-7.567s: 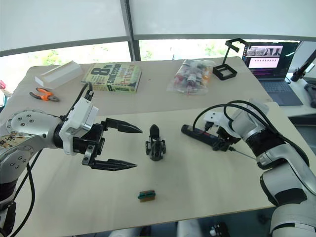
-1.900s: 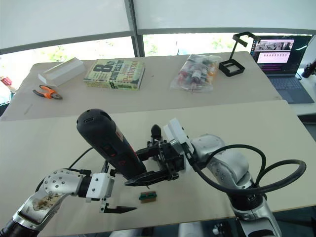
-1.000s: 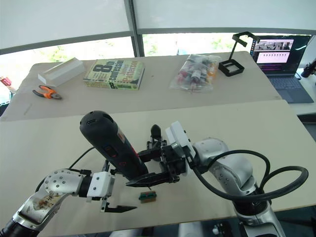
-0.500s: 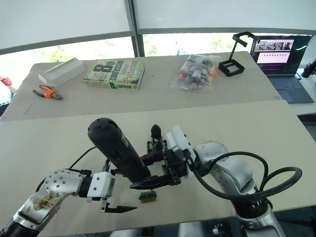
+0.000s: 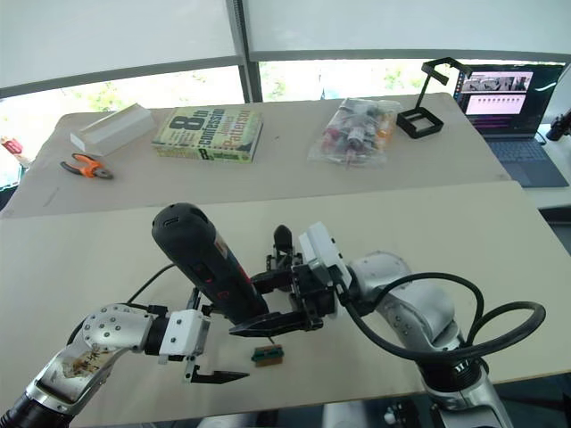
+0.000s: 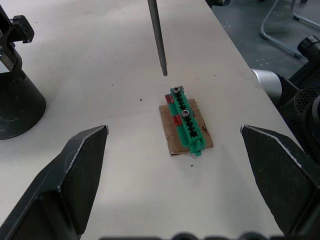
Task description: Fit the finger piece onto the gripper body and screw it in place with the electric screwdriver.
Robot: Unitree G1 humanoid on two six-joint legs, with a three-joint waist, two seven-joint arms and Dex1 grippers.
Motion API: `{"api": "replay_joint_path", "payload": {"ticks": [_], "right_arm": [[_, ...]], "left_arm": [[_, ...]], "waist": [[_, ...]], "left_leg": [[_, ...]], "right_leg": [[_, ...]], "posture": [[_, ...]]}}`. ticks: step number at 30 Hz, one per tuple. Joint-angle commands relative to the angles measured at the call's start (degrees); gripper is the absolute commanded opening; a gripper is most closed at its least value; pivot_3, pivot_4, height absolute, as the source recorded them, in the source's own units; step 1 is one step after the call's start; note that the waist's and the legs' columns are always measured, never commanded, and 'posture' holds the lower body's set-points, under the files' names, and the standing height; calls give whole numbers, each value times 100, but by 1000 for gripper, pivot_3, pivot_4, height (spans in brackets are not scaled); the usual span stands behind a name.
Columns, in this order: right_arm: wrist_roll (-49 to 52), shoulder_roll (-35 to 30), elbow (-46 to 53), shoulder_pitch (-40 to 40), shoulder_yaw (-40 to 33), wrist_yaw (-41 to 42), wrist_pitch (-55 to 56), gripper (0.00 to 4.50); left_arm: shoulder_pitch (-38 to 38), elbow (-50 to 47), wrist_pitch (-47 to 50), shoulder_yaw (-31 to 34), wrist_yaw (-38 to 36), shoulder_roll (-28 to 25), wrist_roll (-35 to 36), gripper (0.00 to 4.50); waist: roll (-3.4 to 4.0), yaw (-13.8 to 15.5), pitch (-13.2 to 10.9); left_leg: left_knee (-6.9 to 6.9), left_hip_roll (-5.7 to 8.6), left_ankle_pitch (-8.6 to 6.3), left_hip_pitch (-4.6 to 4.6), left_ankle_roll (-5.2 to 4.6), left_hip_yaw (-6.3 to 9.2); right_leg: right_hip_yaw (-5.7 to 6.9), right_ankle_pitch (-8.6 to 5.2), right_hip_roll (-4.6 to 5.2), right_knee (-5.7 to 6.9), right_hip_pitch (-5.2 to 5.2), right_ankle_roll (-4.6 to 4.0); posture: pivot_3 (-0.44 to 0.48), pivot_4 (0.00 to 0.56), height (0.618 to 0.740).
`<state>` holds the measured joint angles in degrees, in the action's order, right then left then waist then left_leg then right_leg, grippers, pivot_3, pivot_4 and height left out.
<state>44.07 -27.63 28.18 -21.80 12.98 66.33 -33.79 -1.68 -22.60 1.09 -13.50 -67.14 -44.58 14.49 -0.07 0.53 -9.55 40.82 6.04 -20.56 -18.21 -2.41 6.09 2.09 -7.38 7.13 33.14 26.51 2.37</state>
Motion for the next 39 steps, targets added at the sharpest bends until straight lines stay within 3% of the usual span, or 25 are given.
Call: {"api": "replay_joint_path", "payload": {"ticks": [1,22,39], "right_arm": [[149,25,245,2,-40,97,143,1922],[-196,36,-112,121,43,478,529,1922],[13,62,127,138,46,317,333,1922]], "left_arm": [[28,-78,-128,-31,-15,20,-15,4500],[-74,-119,-151,-75,-114,-23,-61,4500],[-41,-76,-181,-92,-79,10,-76,4500]], "waist": [[0,0,0],[0,-1,0],[0,0,0]], "left_leg": [[0,0,0,0,0,0],[1,0,0,0,0,-1],[1,0,0,0,0,-1]], "right_leg": [[0,0,0,0,0,0],[0,0,0,1,0,0],[-1,0,0,1,0,0]], "posture": [[0,150,738],[0,150,738],[0,150,738]]}}
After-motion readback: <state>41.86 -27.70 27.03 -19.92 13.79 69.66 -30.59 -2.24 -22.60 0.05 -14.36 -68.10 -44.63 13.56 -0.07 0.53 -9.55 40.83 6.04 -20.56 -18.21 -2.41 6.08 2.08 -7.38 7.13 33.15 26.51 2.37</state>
